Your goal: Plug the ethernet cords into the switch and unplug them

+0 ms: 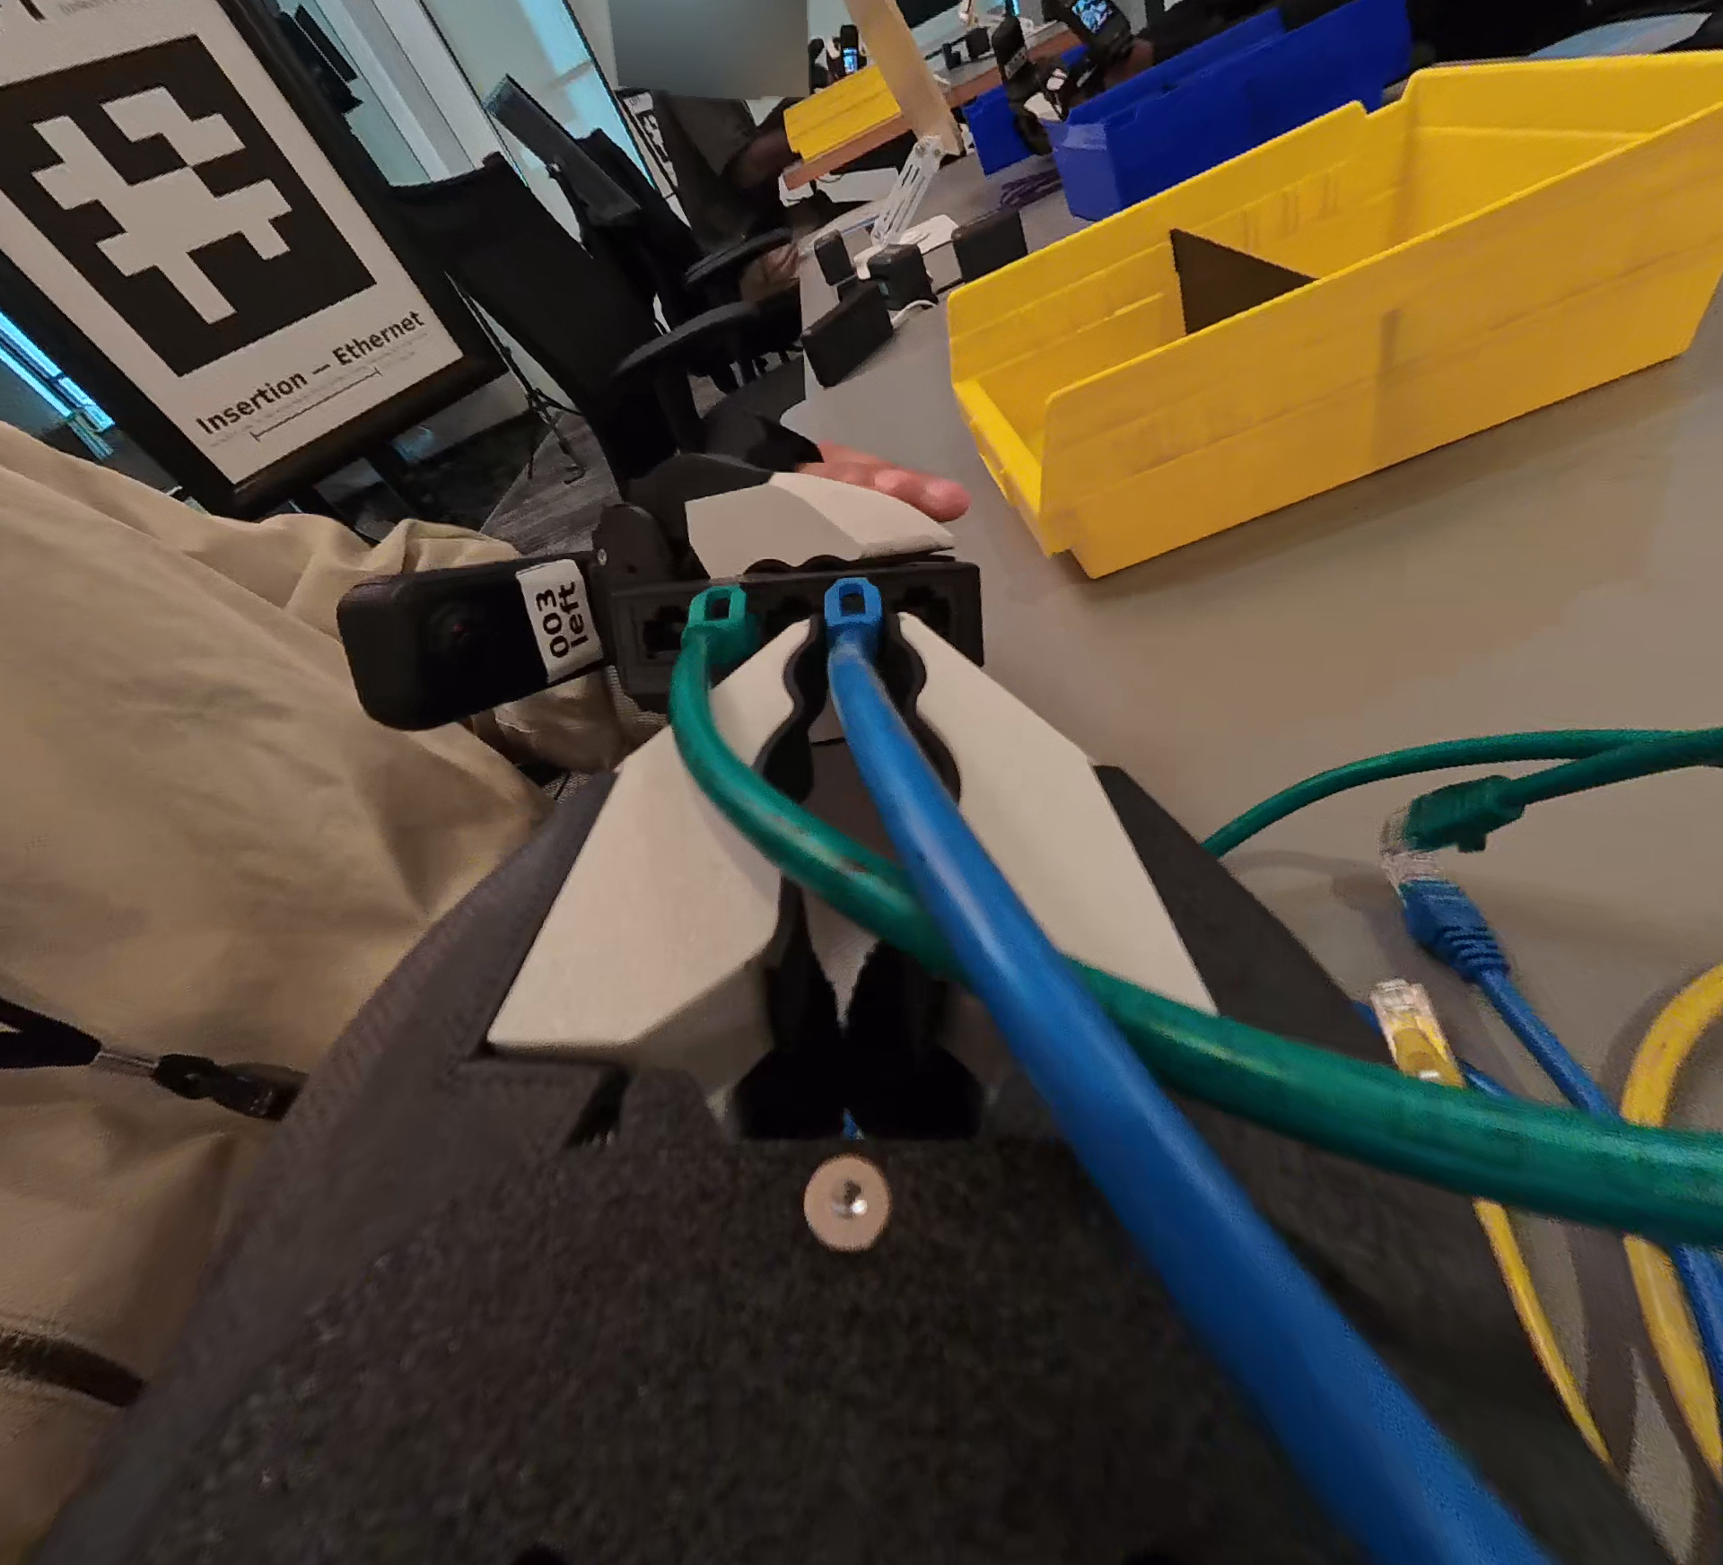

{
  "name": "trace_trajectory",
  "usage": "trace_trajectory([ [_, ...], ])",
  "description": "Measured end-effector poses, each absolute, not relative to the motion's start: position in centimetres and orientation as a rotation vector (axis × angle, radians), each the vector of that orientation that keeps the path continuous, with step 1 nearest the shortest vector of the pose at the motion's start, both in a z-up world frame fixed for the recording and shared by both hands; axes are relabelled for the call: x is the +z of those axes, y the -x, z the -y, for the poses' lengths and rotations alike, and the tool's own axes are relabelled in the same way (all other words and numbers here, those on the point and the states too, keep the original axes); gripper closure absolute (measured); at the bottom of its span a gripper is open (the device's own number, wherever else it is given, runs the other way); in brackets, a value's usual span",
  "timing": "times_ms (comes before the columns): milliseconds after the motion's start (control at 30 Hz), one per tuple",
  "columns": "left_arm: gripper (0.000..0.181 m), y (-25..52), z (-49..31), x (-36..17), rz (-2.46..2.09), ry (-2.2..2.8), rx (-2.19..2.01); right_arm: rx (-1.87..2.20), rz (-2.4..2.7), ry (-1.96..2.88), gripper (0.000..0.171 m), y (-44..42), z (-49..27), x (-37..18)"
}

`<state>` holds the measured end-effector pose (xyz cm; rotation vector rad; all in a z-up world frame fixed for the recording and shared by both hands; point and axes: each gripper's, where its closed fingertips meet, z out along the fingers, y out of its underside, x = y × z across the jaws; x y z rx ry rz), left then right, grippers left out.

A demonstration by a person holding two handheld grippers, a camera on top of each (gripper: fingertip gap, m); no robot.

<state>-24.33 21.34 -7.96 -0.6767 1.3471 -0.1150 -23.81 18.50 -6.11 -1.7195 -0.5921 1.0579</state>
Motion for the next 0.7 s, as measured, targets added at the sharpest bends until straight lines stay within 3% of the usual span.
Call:
trace_trajectory([
  [367, 0.151, 24.0, -23.6, -7.9, -1.300, 0.825, -0.151, 0.960, 0.478, 1.694, 0.159, 23.0, -20.4, -5.7],
  [433, 0.151, 24.8, -25.6, -7.8, -1.239, 0.946, -0.133, 0.913, 0.467, 1.686, 0.138, 22.1, -20.6, -5.1],
  [700, 0.151, 26.3, -28.8, -8.5, -1.169, 1.109, 0.209, 0.843, 0.402, 1.816, 0.125, 24.3, -21.0, -6.0],
])
